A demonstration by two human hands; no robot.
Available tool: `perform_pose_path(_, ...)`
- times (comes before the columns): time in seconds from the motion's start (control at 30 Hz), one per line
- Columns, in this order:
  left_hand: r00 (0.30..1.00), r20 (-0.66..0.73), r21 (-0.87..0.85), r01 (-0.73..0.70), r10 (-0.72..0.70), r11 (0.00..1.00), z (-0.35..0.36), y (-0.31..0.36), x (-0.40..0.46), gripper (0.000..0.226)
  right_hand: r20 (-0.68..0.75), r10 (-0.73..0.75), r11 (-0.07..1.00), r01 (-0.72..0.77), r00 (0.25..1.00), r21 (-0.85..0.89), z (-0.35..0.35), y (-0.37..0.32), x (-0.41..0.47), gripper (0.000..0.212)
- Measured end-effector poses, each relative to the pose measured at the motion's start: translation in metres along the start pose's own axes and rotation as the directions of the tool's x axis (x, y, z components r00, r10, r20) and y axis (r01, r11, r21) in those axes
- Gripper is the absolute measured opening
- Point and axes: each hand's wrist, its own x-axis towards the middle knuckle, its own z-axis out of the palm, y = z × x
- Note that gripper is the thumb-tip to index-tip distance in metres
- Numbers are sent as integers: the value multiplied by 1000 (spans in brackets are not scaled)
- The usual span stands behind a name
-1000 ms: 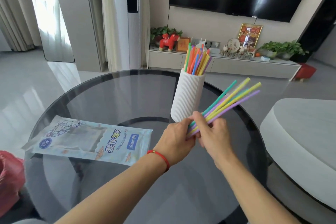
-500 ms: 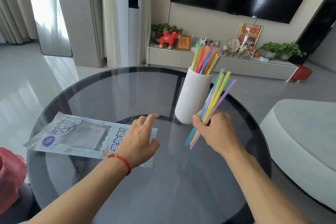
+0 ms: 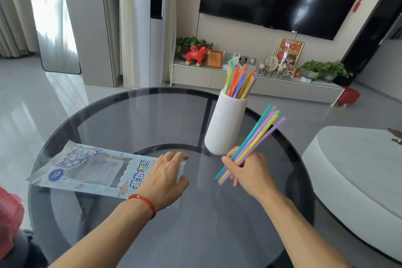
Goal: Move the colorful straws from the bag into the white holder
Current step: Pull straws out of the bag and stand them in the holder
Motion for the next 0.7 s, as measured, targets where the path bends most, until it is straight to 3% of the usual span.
perform_pose_path(0.13,997,-54,-66,-53,49,996,-5,5,4,43,-221,-14,982,55,975,182,-16,-23,6,16)
perform_pose_path(0.27,995,-79,-96,-68,60,993,-9,7,3,42,-484,63,881,179,873,437,-53,-66,42,14)
perform_pose_path(0.33,995,-76,-87,-75,68,993,-9,6,1,44,-588,102,875,209,803,436,-70,-83,64,15)
perform_pose_path(0.4,995,-78,-83,-74,67,994,-9,6,0,45,-646,53,920,215,762,329,-80,-92,82,16)
perform_pose_path(0.53,995,-89,-84,-62,54,995,-8,5,-1,43,-583,-120,978,196,804,67,-79,-97,102,26)
perform_pose_path(0.7,996,-75,-86,-53,46,995,-10,7,0,43,-410,-131,991,110,903,-75,-78,-106,122,31)
